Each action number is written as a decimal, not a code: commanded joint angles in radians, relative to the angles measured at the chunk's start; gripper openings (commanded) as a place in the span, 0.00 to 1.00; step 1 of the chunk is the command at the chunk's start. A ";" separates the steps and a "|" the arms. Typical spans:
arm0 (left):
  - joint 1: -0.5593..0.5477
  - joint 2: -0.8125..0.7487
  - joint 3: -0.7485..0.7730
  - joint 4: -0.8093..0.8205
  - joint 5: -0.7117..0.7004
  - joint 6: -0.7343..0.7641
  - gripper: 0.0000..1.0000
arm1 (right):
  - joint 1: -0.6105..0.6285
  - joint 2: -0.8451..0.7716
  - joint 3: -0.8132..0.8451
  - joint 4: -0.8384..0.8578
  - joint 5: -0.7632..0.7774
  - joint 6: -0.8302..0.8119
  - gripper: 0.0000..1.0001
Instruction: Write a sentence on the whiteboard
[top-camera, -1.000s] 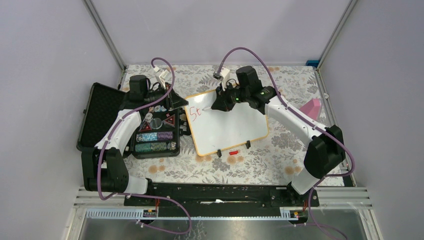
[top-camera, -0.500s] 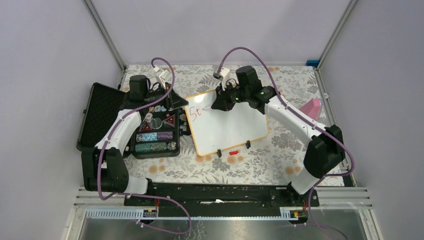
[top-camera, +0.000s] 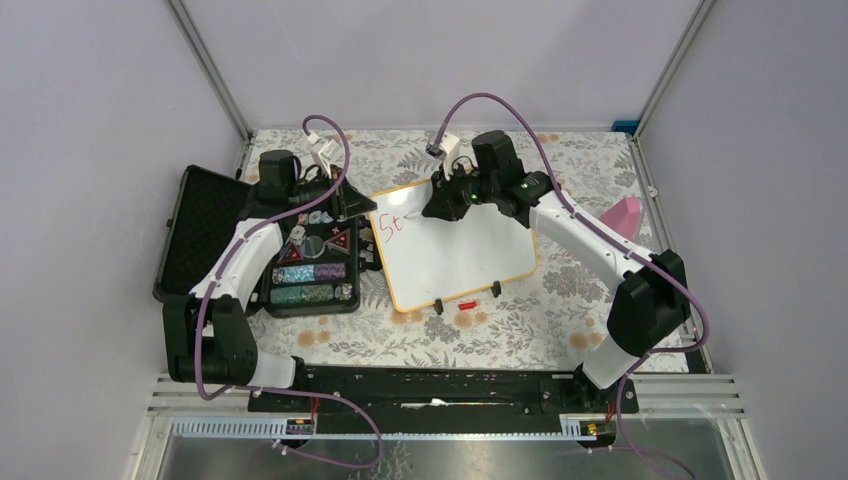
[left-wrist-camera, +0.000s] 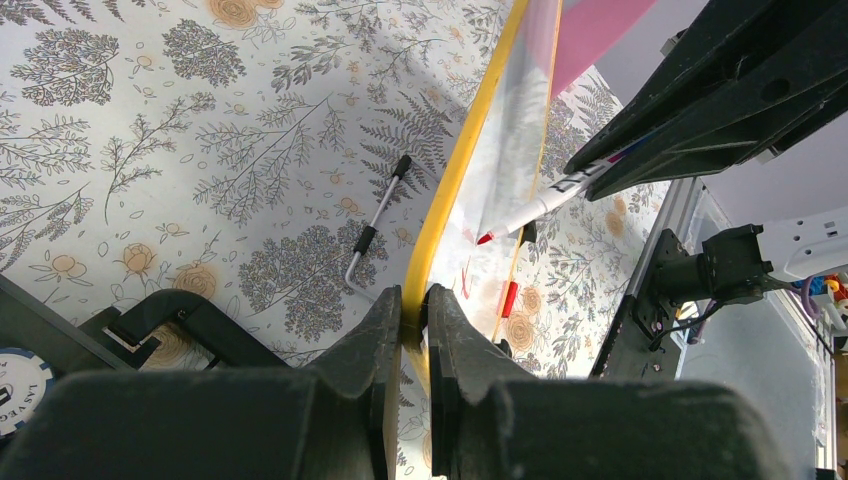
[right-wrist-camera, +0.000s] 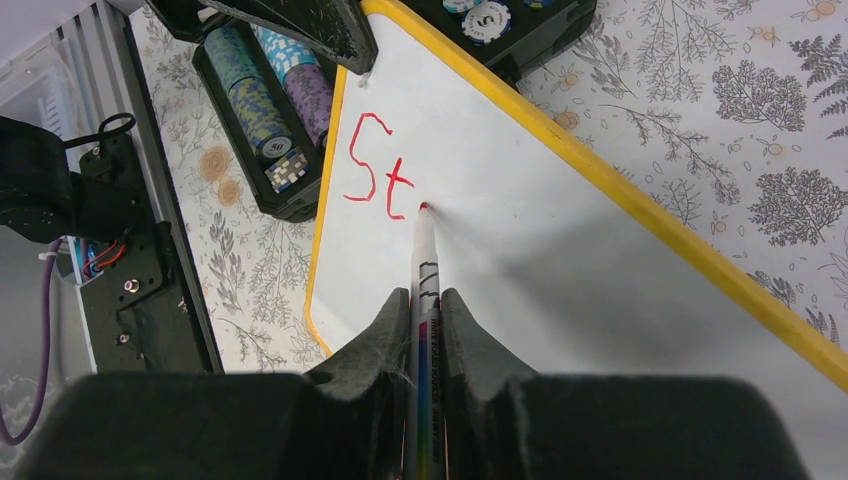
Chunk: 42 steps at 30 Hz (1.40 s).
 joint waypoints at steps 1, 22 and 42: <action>-0.025 0.015 0.013 -0.034 -0.017 0.044 0.00 | 0.007 0.003 0.046 0.032 0.001 -0.008 0.00; -0.025 0.018 0.014 -0.034 -0.023 0.044 0.00 | 0.006 -0.026 -0.015 0.029 0.038 -0.027 0.00; -0.025 0.017 0.016 -0.035 -0.023 0.044 0.00 | 0.027 -0.041 -0.068 0.020 0.024 -0.035 0.00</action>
